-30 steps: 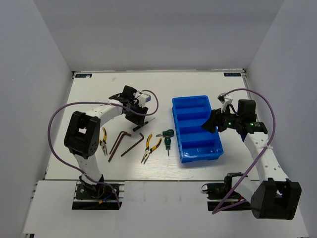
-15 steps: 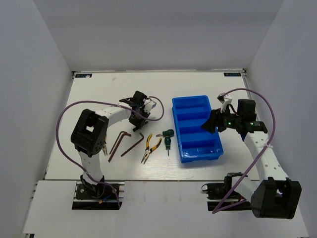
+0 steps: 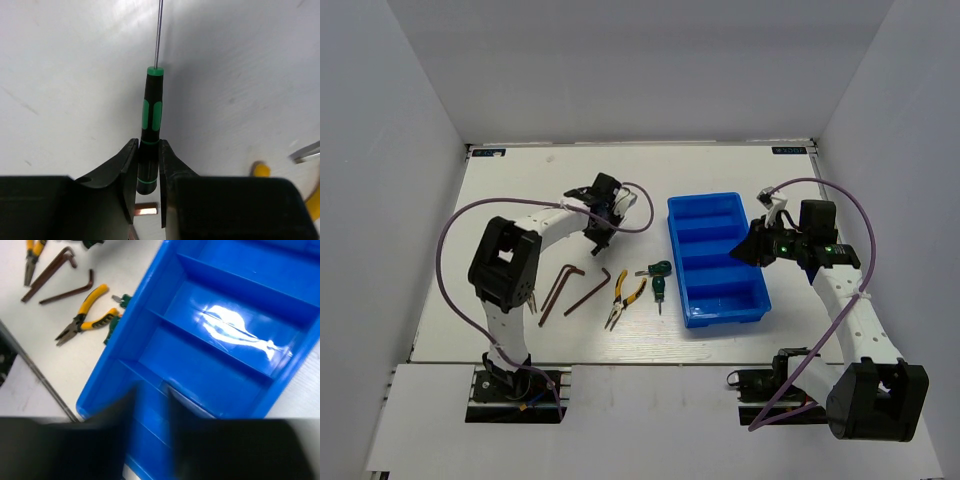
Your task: Sort the tools into containers
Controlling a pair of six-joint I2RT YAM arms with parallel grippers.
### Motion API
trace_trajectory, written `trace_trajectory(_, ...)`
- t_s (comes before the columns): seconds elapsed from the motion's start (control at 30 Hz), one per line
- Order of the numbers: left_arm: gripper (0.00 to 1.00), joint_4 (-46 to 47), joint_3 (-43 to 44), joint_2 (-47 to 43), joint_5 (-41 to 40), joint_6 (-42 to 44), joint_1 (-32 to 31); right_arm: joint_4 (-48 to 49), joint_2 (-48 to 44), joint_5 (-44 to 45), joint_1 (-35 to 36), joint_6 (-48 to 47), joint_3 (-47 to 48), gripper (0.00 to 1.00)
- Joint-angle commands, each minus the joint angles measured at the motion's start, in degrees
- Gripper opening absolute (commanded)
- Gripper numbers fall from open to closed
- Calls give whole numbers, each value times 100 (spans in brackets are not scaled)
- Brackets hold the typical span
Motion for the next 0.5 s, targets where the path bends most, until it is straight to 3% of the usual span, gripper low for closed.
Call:
trace_trajectory(0.0, 0, 556, 577, -629, 400, -103, -36, -38, -13, -605, 19, -198, 154, 9)
trace_trajectory(0.03, 0, 819, 761, -682, 567, -24, -106, -20, -4, -642, 10, -216, 136, 0)
trace_trajectory(0.2, 0, 1716, 1131, -797, 1946, 353, -368, 41, -118, 5, 28, -366, 92, 0)
trace_trajectory(0.3, 0, 2358, 1263, -797, 2439, 512, -519, 77, -233, 481, 28, -463, 100, 9)
trace_trajectory(0.33, 0, 2533, 1264, -736, 2502, 565, -633, 129, -241, 552, 19, -480, 74, 19)
trace_trajectory(0.37, 0, 2787, 1324, -683, 2598, 678, -686, 121, -276, 553, 28, -480, 65, 19)
trace_trajectory(0.47, 0, 2720, 2112, -175, 2836, 916, -879, 121, -251, 544, 28, -533, 83, 31)
